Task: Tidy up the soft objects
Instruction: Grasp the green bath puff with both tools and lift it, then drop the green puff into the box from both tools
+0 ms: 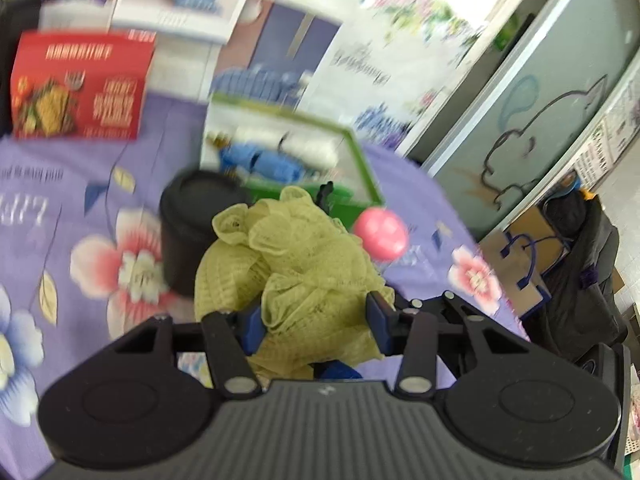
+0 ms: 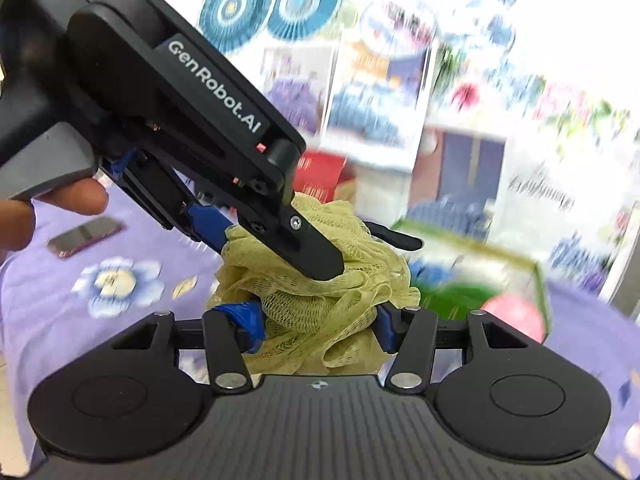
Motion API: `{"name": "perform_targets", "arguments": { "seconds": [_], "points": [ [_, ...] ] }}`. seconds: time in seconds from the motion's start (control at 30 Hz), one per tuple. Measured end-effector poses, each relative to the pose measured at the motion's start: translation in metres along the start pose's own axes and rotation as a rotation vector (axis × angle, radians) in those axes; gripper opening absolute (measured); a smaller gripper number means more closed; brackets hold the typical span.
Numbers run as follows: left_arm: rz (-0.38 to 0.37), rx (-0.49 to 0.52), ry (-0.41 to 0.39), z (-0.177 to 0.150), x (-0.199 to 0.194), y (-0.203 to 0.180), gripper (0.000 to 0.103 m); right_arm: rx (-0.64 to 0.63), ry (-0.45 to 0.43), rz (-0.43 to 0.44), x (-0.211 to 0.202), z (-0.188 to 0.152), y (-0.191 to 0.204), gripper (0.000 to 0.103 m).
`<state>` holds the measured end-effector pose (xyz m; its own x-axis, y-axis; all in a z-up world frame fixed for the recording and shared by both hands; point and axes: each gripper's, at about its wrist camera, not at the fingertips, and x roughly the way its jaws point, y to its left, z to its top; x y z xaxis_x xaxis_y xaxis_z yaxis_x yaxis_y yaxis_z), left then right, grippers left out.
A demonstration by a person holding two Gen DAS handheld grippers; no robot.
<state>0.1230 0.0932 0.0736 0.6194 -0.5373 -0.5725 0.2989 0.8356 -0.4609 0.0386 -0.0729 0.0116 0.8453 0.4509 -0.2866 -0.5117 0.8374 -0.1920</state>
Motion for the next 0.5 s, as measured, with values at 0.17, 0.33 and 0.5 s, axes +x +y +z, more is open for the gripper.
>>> {"name": "perform_targets", "arguments": {
  "seconds": [0.17,0.33,0.5],
  "points": [
    [0.005,0.063,-0.095,0.053,0.005,-0.02,0.046,-0.071,-0.06,-0.045,0.023,0.041,-0.033,0.039],
    [0.022,0.089,-0.113,0.13,0.051,-0.016,0.046,-0.126,-0.023,-0.063,0.088,0.086,-0.083,0.04],
    [0.039,-0.006,-0.046,0.187,0.116,0.022,0.055,-0.101,0.101,-0.034,0.164,0.098,-0.125,0.045]
  ]
}}
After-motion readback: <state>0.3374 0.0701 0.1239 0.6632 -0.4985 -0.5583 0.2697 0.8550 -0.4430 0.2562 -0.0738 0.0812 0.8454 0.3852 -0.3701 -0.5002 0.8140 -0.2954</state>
